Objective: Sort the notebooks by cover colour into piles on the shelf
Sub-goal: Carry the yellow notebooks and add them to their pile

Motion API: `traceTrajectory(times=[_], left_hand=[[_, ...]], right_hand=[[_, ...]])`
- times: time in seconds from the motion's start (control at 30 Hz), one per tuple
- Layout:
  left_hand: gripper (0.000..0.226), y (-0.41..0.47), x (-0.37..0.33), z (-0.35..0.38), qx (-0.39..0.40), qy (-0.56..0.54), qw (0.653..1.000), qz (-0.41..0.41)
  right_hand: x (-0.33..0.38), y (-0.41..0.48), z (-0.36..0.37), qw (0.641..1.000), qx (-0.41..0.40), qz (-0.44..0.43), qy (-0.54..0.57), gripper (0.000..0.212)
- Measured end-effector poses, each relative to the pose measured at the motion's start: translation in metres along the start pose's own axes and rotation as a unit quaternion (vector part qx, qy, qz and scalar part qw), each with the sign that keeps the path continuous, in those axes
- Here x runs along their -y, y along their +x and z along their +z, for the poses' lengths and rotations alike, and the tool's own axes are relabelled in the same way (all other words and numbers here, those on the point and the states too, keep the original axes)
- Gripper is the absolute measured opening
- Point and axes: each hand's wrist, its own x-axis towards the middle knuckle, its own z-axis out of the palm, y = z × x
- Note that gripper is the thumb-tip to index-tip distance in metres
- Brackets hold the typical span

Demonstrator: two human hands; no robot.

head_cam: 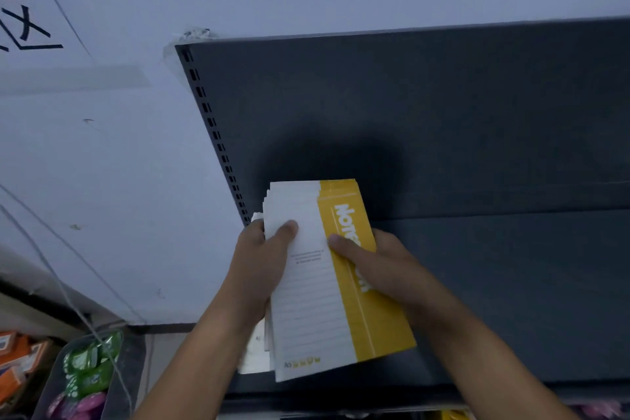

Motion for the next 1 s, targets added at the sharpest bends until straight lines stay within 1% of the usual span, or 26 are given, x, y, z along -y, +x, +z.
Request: traceTrajectory(times=[0.1,0.17,0.2,0.27,0.33,0.43,0.57,0.73,0.77,0.87,0.93,1.0], left_hand=[[0.035,0.000,-0.010,0.021,0.048,0.028,0.998,0.028],[0.052,-0.003,-0.012,0.036,0.100,0.052,0.993,0.028],[0.053,-0.006,-0.011,0.045,0.127,0.066,0.989,0.028],[0.041,-0.015,-0.011,0.065,0.169,0.092,0.980,0.049],[0.032,-0.020,-0.010,0.087,0.176,0.117,0.975,0.073],[0.033,-0.031,-0.018,0.122,0.196,0.139,0.967,0.082],[0.040,-0.048,-0.032,0.181,0.253,0.178,0.944,0.113],[0.051,-0.085,-0.039,0.283,0.345,0.229,0.897,0.153],[0.050,-0.097,-0.039,0.311,0.363,0.241,0.885,0.162],[0.042,-0.126,-0.038,0.375,0.395,0.247,0.865,0.186],[0.034,-0.149,-0.037,0.425,0.405,0.258,0.853,0.205],[0.032,-0.170,-0.036,0.472,0.421,0.263,0.841,0.215]], right_hand=[[0.003,-0.014,-0.016,0.997,-0.057,-0.024,0.043,0.020],[0.000,-0.023,-0.030,0.992,-0.101,-0.023,0.070,0.017],[-0.003,-0.028,-0.037,0.989,-0.120,-0.019,0.089,0.017],[-0.008,-0.038,-0.051,0.981,-0.161,-0.017,0.107,0.020],[-0.017,-0.048,-0.068,0.973,-0.203,-0.016,0.109,0.026],[-0.029,-0.068,-0.101,0.961,-0.247,-0.013,0.120,0.029],[-0.043,-0.104,-0.154,0.951,-0.271,-0.027,0.149,0.021],[-0.073,-0.149,-0.239,0.930,-0.333,-0.024,0.154,0.019],[-0.082,-0.161,-0.261,0.926,-0.342,-0.025,0.156,0.017],[-0.102,-0.188,-0.314,0.911,-0.376,-0.018,0.172,0.018],[-0.120,-0.208,-0.355,0.897,-0.400,-0.015,0.187,0.015],[-0.136,-0.227,-0.394,0.885,-0.421,-0.004,0.198,0.014]])
